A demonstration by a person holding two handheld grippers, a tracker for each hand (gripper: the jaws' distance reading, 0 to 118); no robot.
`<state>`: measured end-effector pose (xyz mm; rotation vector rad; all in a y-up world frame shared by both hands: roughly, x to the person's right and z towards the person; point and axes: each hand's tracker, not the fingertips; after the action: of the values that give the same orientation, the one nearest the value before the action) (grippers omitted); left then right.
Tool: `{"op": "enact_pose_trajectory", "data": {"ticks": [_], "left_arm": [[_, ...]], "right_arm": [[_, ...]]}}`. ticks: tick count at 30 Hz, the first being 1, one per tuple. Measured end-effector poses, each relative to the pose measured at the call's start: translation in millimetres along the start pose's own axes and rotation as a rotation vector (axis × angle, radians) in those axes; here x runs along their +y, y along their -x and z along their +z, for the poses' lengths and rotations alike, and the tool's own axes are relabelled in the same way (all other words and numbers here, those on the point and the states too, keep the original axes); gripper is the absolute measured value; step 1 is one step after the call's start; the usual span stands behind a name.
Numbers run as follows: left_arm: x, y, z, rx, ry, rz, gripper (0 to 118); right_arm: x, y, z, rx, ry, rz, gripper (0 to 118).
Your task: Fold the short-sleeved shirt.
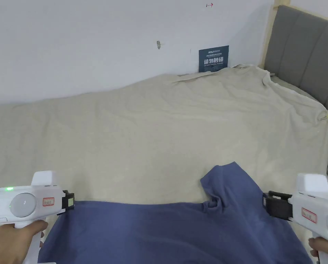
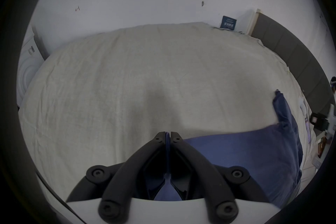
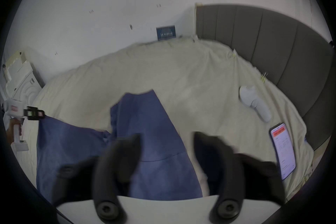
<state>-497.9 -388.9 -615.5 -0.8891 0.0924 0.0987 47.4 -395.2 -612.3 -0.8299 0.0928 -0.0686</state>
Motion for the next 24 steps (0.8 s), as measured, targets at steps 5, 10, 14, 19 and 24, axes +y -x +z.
{"op": "enact_pose_trajectory", "data": {"ticks": [5, 10, 14, 19, 24], "left_arm": [[-2, -5, 27, 0.0, -0.028, -0.029, 0], [-3, -1, 30, 0.005, -0.033, -0.024, 0], [-6, -1, 36, 0.008, -0.03, -0.015, 0], [-13, -2, 44, 0.008, -0.037, 0.014, 0], [-18, 2, 65, 0.017, -0.059, 0.042, 0]], "right_arm": [[-8, 0, -49, -0.023, 0.143, 0.015, 97], [-19, 21, -61, -0.068, 0.174, 0.077, 61], [-23, 28, -59, -0.055, 0.161, 0.112, 14], [-21, 30, -40, -0.014, 0.11, 0.099, 2], [-7, 22, 15, 0.055, -0.024, 0.093, 2]]}}
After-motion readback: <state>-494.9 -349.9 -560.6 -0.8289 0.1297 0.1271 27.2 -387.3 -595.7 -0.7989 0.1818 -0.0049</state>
